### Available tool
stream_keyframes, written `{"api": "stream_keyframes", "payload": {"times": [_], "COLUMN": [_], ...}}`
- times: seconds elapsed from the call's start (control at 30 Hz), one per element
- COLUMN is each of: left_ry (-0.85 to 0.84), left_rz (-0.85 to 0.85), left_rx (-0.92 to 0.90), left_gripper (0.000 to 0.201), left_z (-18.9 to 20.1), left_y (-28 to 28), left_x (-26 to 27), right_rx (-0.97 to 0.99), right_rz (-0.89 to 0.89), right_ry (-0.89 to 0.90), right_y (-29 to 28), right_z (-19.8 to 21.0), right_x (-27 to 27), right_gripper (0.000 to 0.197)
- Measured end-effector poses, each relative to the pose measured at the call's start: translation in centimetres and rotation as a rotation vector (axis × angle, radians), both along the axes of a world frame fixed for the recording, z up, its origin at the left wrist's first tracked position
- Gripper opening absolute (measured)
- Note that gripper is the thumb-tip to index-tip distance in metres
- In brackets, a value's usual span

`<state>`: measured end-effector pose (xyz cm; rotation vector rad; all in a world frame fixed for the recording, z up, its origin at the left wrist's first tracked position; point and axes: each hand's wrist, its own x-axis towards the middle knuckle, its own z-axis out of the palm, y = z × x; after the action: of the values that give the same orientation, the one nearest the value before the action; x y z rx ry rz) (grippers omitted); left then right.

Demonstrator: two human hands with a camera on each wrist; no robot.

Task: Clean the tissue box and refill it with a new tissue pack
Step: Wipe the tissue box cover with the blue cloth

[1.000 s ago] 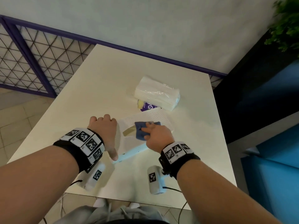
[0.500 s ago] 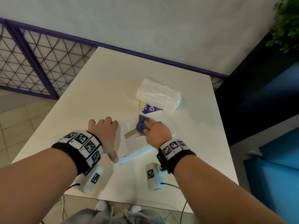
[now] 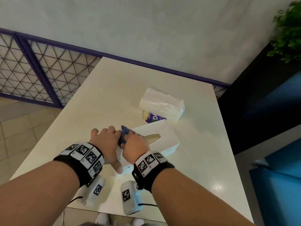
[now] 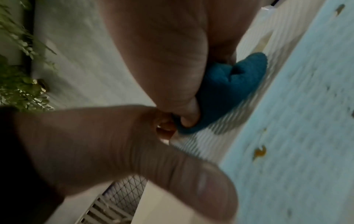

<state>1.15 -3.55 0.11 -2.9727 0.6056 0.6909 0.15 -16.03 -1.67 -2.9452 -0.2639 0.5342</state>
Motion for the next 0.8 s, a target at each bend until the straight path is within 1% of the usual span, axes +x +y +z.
{"api": "stream_keyframes", "payload": {"times": [0.07, 0.1, 0.17, 0.23, 0.27, 0.37, 0.4, 0.43, 0.5, 0.53, 0.57, 0.6, 0.63, 0.7, 0.73, 0.8], "left_ry": [0.0, 0.002, 0.003, -0.015, -0.017, -0.004, -0.007, -0.008, -0.006, -0.009, -0.006, 0.005, 0.017, 0.032, 0.038, 0.075], "left_rz": [0.016, 0.024, 0.034, 0.043, 0.05, 0.022, -0.024, -0.079, -0.165, -0.2, -0.232, -0.257, -0.275, -0.285, -0.271, -0.2], "left_rx": [-0.039, -0.053, -0.069, -0.075, -0.072, -0.039, -0.055, -0.095, -0.206, -0.23, -0.216, -0.177, -0.129, -0.056, -0.054, -0.124], "left_gripper": [0.123, 0.127, 0.136, 0.142, 0.143, 0.143, 0.138, 0.128, 0.095, 0.077, 0.064, 0.058, 0.057, 0.059, 0.06, 0.059], "left_z": [-0.3, -0.4, -0.8, -1.0, -1.0, -0.8, -0.7, -0.7, -0.8, -1.0, -1.1, -1.2, -1.3, -1.5, -1.5, -1.5], "left_y": [0.4, 0.6, 0.9, 1.2, 1.2, 0.7, 0.2, -0.5, -2.2, -3.0, -3.8, -4.5, -5.1, -6.1, -6.4, -6.7], "left_x": [-0.1, -0.2, -0.4, -0.7, -0.9, -1.2, -1.2, -1.3, -1.4, -1.5, -1.6, -1.7, -1.8, -1.9, -1.9, -1.5], "right_rx": [0.038, 0.102, 0.337, 0.54, 0.659, 1.218, 1.375, 1.509, 1.727, 1.792, 1.817, 1.797, 1.766, 1.652, 1.589, 1.533], "right_rz": [0.059, 0.074, -0.019, -0.178, -0.287, -0.72, -0.816, -0.898, -1.034, -1.121, -1.199, -1.258, -1.291, -1.282, -1.28, -1.26], "right_ry": [-0.005, 0.007, 0.074, 0.071, 0.049, -0.002, -0.019, -0.02, 0.024, 0.048, 0.062, 0.056, 0.044, 0.015, 0.0, -0.001], "right_y": [-0.2, -0.8, -2.8, -5.4, -6.8, -11.1, -12.5, -13.7, -15.8, -16.5, -16.9, -17.2, -17.4, -17.5, -17.6, -17.6], "right_z": [1.4, 2.1, 3.3, 3.6, 3.6, 4.2, 4.3, 4.3, 3.7, 3.2, 2.7, 2.1, 1.6, 1.0, 0.7, 0.5], "right_x": [-0.5, -0.7, -0.9, -1.4, -1.8, -3.9, -4.6, -5.4, -6.6, -7.1, -7.5, -7.8, -8.2, -8.8, -9.0, -9.3], "right_gripper": [0.031, 0.03, 0.027, 0.023, 0.021, 0.014, 0.015, 0.017, 0.024, 0.027, 0.032, 0.037, 0.041, 0.039, 0.038, 0.036]}}
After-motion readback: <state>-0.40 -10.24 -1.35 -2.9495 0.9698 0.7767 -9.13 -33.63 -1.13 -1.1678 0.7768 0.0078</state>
